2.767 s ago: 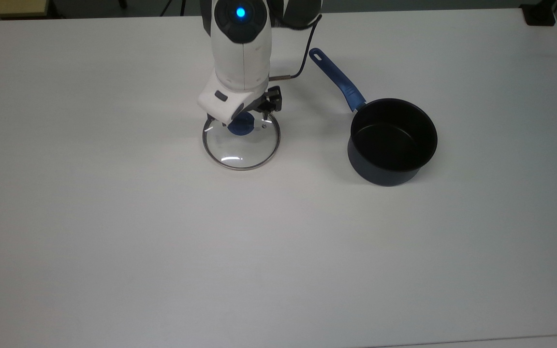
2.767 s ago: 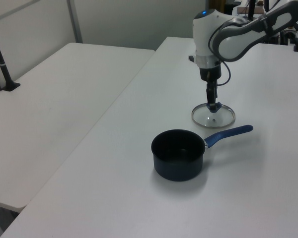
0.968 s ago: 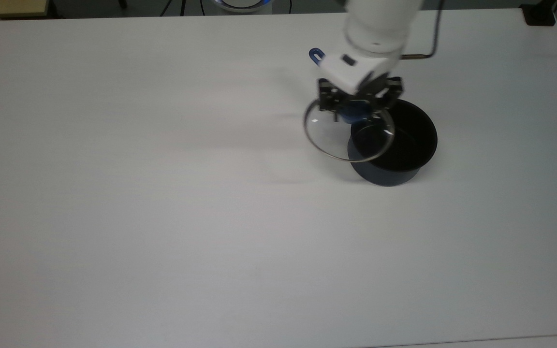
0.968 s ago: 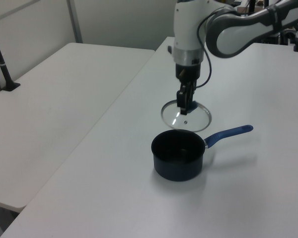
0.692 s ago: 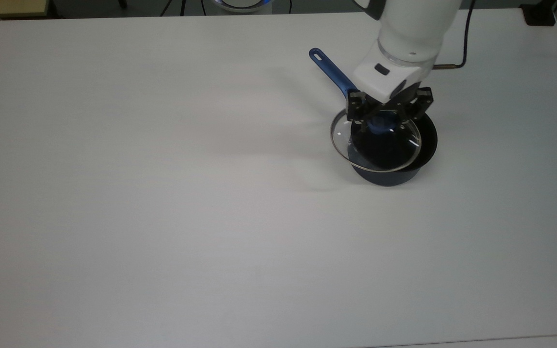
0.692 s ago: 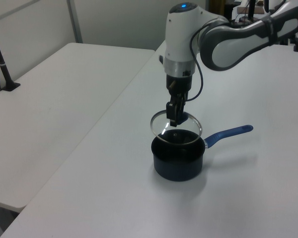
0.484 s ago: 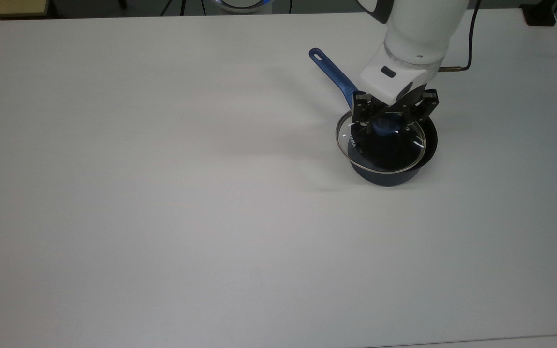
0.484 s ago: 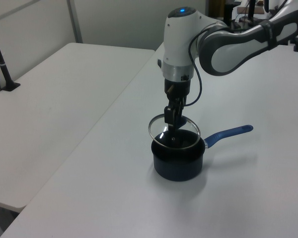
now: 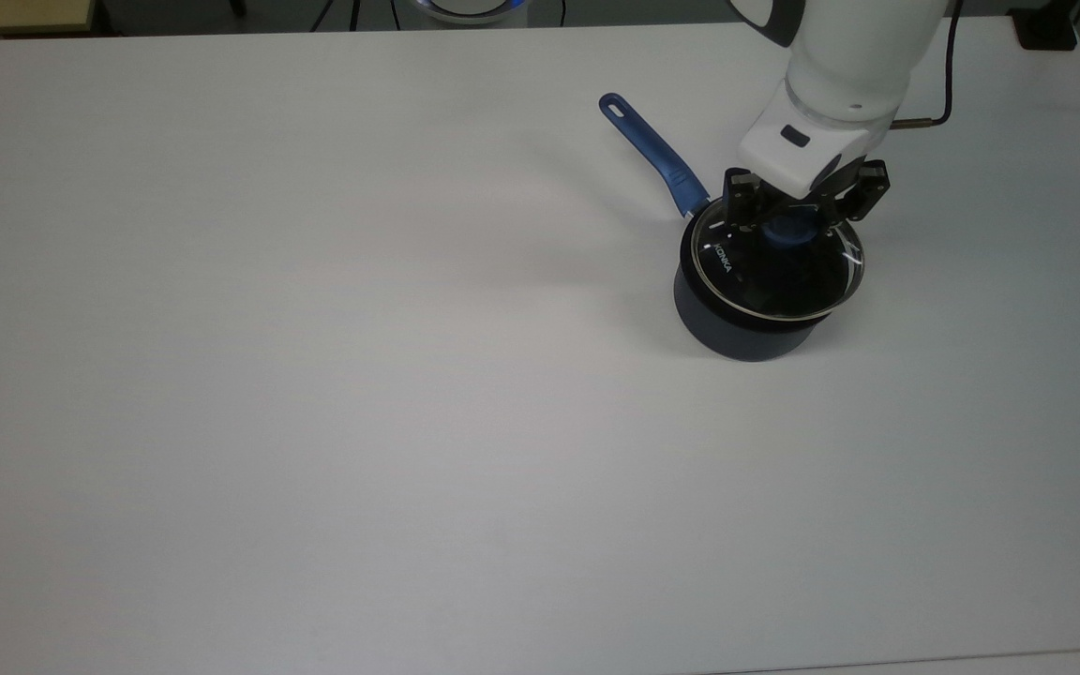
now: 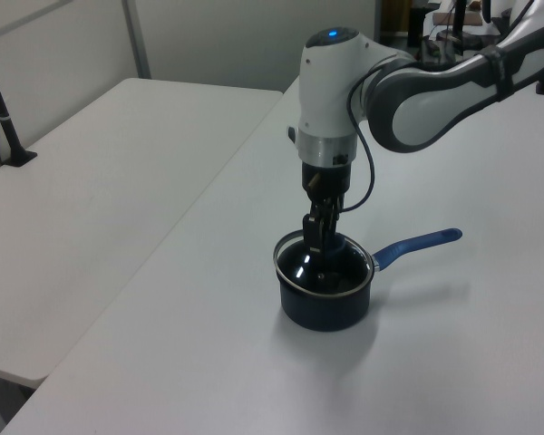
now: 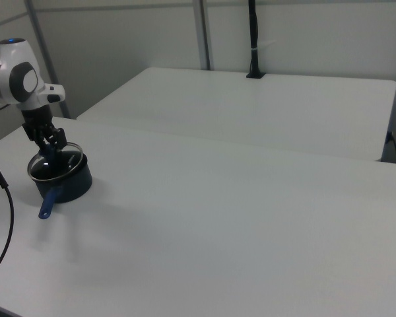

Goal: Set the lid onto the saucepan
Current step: 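Lower the lid onto the saucepan rim and open the gripper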

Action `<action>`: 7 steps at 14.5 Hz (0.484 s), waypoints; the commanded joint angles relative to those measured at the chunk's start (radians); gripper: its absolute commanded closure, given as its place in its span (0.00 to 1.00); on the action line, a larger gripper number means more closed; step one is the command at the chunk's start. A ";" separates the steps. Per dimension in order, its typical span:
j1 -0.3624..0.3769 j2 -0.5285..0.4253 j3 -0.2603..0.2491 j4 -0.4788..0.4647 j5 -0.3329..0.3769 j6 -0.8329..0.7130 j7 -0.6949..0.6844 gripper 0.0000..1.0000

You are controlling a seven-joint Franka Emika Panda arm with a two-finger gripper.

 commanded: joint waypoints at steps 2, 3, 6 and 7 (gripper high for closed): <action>0.014 0.024 -0.007 0.015 0.016 0.006 0.027 0.16; 0.014 0.022 -0.009 0.014 0.019 0.004 0.027 0.00; 0.002 -0.037 -0.020 0.015 0.014 -0.010 0.019 0.00; -0.014 -0.065 -0.021 0.009 0.011 -0.016 0.016 0.00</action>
